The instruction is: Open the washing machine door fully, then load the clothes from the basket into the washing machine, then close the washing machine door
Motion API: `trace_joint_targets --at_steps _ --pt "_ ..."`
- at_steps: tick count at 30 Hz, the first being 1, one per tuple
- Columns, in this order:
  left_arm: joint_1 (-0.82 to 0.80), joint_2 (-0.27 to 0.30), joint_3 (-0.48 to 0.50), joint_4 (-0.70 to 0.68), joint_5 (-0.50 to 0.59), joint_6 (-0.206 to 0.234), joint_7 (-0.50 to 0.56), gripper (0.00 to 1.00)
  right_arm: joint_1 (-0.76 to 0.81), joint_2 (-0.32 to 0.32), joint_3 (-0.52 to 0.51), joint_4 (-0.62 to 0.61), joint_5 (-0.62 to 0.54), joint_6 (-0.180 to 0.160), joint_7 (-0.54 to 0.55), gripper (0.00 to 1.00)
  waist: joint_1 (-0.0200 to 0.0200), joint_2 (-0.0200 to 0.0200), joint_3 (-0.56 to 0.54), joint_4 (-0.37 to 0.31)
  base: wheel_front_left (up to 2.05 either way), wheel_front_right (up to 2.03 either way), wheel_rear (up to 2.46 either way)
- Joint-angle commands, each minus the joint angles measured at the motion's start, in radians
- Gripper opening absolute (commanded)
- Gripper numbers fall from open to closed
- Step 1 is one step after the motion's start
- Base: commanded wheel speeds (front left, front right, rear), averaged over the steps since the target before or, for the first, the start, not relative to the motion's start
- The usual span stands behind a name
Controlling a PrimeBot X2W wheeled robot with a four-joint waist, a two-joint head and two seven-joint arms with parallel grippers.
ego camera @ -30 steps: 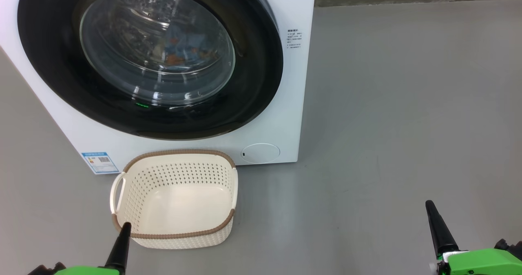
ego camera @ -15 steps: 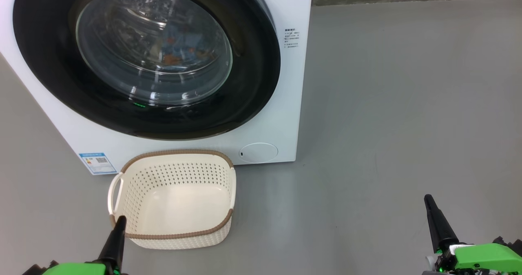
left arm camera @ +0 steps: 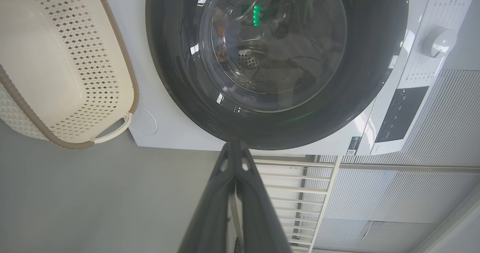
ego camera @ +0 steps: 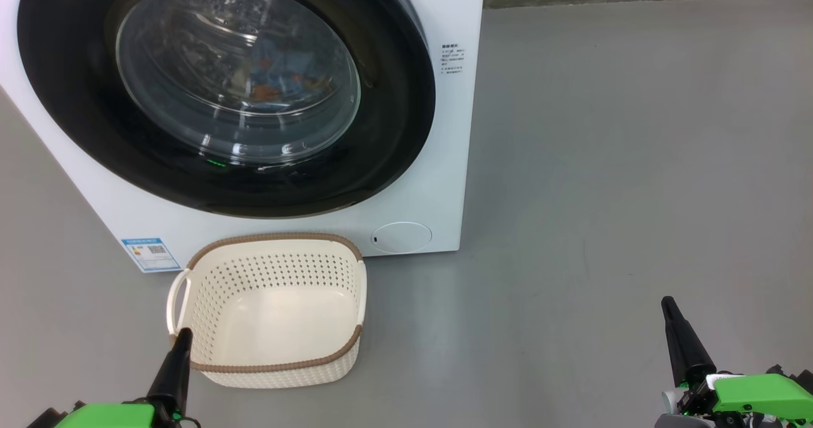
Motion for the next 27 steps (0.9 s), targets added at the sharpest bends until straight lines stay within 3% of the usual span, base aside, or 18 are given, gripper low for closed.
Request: trace_joint_targets --at_steps 1,27 --pt "-0.041 0.017 0.035 -0.019 -0.005 -0.01 0.006 0.0 -0.04 -0.01 0.02 -0.025 0.004 0.002 0.005 0.0 0.0 0.0 0.0 0.0 0.0 0.0 0.0" --pt "-0.042 0.012 0.041 -0.019 0.0 -0.01 0.011 0.0 -0.041 -0.008 0.018 -0.025 0.003 0.002 0.006 0.0 0.0 0.0 0.0 0.0 0.0 0.0 0.0"
